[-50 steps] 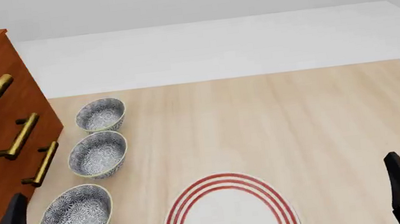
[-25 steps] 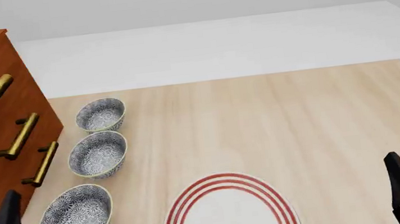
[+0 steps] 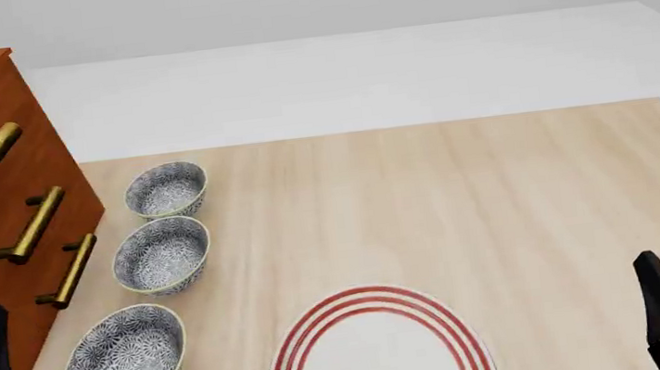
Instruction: Open the top drawer of the cabinet.
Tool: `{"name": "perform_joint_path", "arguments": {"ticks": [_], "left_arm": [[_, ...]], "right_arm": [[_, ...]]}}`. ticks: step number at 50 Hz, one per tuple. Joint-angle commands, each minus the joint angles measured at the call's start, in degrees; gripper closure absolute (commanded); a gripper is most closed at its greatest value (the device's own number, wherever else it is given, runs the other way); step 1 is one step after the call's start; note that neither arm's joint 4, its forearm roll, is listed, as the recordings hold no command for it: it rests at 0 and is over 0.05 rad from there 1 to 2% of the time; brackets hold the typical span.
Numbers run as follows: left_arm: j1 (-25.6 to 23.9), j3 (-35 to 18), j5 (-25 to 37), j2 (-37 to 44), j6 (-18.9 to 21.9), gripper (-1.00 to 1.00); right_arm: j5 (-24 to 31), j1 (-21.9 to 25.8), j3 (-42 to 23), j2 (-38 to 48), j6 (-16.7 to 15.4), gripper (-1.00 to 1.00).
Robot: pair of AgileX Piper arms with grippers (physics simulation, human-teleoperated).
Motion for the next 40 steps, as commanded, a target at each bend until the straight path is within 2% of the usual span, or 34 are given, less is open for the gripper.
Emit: {"name": "perform_joint_path", "arguments": {"ticks": [1, 8, 14, 19, 21, 23, 34, 35, 37, 38, 40], "left_arm": [[1.3, -1.0, -2.8, 0.0, 6.7, -1.00], [1.9, -3.6, -1.8, 0.0, 9.1, -1.00], [2.0, -3.2, -3.1, 0.0, 10.9, -1.00], [1.4, -2.5, -5.2, 0.0, 14.1, -1.00], [1.6, -3.3, -4.0, 0.0, 13.6, -1.00], [1.3, -2.3, -5.8, 0.0, 16.4, -1.00], [-0.1, -0.4, -8.5, 0.0, 22.6, -1.00], [-0.3, 0.0, -9.4, 0.0, 24.2, -1.00], [-0.2, 0.1, -9.6, 0.0, 24.7, -1.00], [-0.4, 1.2, -11.5, 0.0, 26.8, -1.00], [-0.3, 1.3, -11.8, 0.0, 27.5, -1.00]], "right_arm": [[0.0, 0.0, 0.0, 0.0, 0.0, -1.00], [0.0, 0.0, 0.0, 0.0, 0.0, -1.00], [0.0, 0.0, 0.0, 0.0, 0.0, -1.00], [0.0, 0.0, 0.0, 0.0, 0.0, -1.00], [0.0, 0.0, 0.0, 0.0, 0.0, -1.00], [0.0, 0.0, 0.0, 0.0, 0.0, -1.00], [0.0, 0.0, 0.0, 0.0, 0.0, -1.00], [0.0, 0.0, 0.0, 0.0, 0.0, -1.00], [0.0, 0.0, 0.0, 0.0, 0.0, -1.00], [0.0, 0.0, 0.0, 0.0, 0.0, -1.00], [0.0, 0.0, 0.0, 0.0, 0.0, -1.00]]}}
